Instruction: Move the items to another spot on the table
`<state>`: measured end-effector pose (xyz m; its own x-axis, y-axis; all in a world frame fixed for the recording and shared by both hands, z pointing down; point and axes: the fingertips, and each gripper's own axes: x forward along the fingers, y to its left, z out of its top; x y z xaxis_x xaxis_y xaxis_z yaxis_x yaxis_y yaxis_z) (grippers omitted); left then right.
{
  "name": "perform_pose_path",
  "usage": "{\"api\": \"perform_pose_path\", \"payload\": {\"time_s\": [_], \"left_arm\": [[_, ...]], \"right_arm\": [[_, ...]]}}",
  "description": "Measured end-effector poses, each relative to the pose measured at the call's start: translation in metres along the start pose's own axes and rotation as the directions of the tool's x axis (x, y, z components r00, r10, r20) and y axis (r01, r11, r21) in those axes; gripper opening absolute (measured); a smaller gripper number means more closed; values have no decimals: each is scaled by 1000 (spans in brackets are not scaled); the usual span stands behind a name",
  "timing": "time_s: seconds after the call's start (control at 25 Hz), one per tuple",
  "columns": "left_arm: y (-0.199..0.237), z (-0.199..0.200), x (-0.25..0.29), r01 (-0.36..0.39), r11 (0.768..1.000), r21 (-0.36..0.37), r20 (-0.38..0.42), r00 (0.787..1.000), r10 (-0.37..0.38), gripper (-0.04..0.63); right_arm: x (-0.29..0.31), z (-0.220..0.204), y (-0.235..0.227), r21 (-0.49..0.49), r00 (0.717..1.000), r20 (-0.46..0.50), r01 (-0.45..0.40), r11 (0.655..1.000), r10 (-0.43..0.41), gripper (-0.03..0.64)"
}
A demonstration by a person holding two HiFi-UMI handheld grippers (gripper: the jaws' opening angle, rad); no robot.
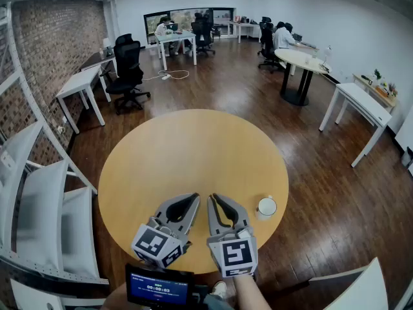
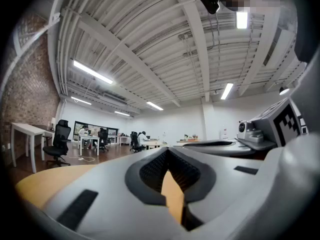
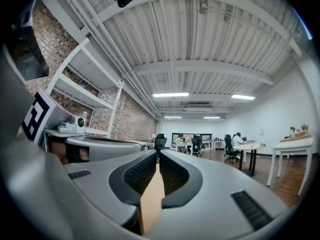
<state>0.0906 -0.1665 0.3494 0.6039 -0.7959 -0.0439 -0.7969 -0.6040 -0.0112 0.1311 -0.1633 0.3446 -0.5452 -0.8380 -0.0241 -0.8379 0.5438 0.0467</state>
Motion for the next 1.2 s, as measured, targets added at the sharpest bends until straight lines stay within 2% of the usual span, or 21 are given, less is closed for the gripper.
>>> {"api": "perform_pose_path", "payload": {"time_s": [0.56,0.68,1.0,1.2], "left_arm": [[-91,-35,105,71,997,-16,-17,997,-71,2],[-101,-43,116,86,996,-19,-21,996,-86,2],[-111,-59,135,97,995,-36,-31,995,-98,2],[-111,-81,143,101,994,-37,-57,993,-103,2]], "right_arm": [[-49,-37,-132,-20,986,-26,162,987,-163,28],[-54,-44,-147,-26,981,-27,194,981,-195,29],[-55,-67,-166,-40,975,-58,212,976,-214,31],[-51,-101,-174,-18,970,-107,218,976,-219,129]]}}
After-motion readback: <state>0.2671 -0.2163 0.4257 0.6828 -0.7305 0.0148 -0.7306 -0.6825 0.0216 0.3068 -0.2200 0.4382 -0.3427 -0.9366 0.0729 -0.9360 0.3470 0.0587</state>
